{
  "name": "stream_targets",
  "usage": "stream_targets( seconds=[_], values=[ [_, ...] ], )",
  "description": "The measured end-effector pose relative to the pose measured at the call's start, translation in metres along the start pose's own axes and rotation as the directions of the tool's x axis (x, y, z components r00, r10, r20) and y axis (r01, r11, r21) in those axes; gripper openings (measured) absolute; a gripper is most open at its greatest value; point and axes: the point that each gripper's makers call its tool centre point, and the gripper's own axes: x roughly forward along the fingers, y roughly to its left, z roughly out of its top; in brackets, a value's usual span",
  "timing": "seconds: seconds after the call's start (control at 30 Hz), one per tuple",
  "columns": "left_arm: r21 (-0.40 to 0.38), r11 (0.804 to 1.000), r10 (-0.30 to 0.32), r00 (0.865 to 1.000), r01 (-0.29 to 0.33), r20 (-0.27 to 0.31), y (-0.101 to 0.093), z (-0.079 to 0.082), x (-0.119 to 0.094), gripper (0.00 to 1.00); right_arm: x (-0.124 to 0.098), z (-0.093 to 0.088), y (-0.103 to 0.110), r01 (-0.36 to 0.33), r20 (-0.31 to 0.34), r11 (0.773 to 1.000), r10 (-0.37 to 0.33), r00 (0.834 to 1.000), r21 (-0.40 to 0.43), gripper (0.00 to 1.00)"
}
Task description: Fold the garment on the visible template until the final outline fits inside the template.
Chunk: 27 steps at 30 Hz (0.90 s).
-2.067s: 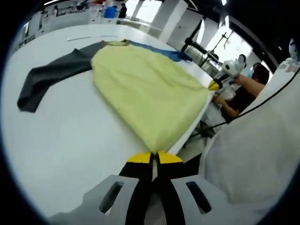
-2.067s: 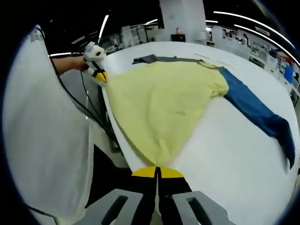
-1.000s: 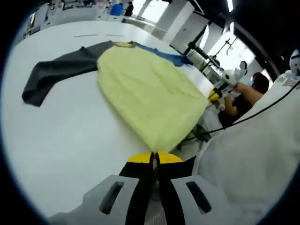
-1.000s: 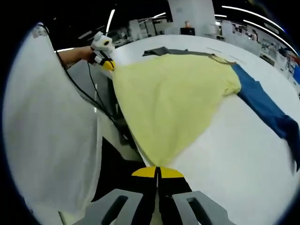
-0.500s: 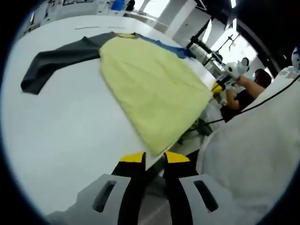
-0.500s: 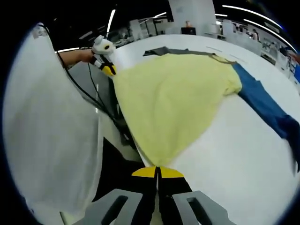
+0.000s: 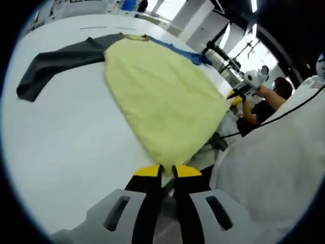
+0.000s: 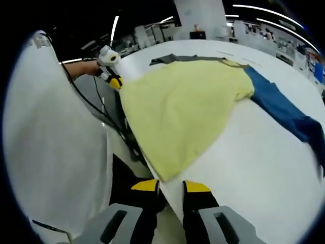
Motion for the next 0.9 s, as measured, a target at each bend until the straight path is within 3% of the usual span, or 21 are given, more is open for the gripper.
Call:
stream_targets(
  seconds=[0.2,0.3,0.57,0.67,0.77,0.87,0.9],
  values=[
    [-0.009,1.000,-0.008,1.000,0.008,0.001,-0.001,0.002,0.002,0.01,0.008,0.004,0.003,-0.014,0.011,1.000,0.014,1.000,0.004,0.09],
    [-0.007,1.000,-0.011,1.000,0.011,0.002,-0.002,0.002,0.003,0.00,0.010,0.003,0.003,-0.015,0.000,1.000,0.015,1.000,-0.014,0.01],
    [0.003,1.000,-0.018,1.000,0.018,0.010,-0.004,0.009,-0.009,0.00,0.002,0.011,0.009,-0.037,0.009,0.998,0.037,0.999,-0.052,0.00],
    [0.010,1.000,-0.021,1.000,0.021,0.022,-0.006,0.013,-0.016,0.00,-0.003,0.021,0.015,-0.061,0.050,0.997,0.064,0.997,-0.051,0.00],
    [0.011,1.000,-0.021,0.999,0.021,0.026,-0.006,0.012,-0.019,0.00,-0.002,0.017,0.017,-0.068,0.035,0.996,0.070,0.997,-0.054,0.00],
    [0.002,1.000,-0.005,1.000,0.005,0.030,-0.002,0.008,-0.018,0.00,-0.001,0.020,0.023,-0.094,0.061,0.995,0.096,0.994,-0.034,0.00],
    [-0.002,1.000,-0.004,1.000,0.004,0.031,-0.001,0.007,-0.018,0.00,0.002,0.009,0.021,-0.080,0.014,0.996,0.081,0.997,-0.039,0.00]
  ],
)
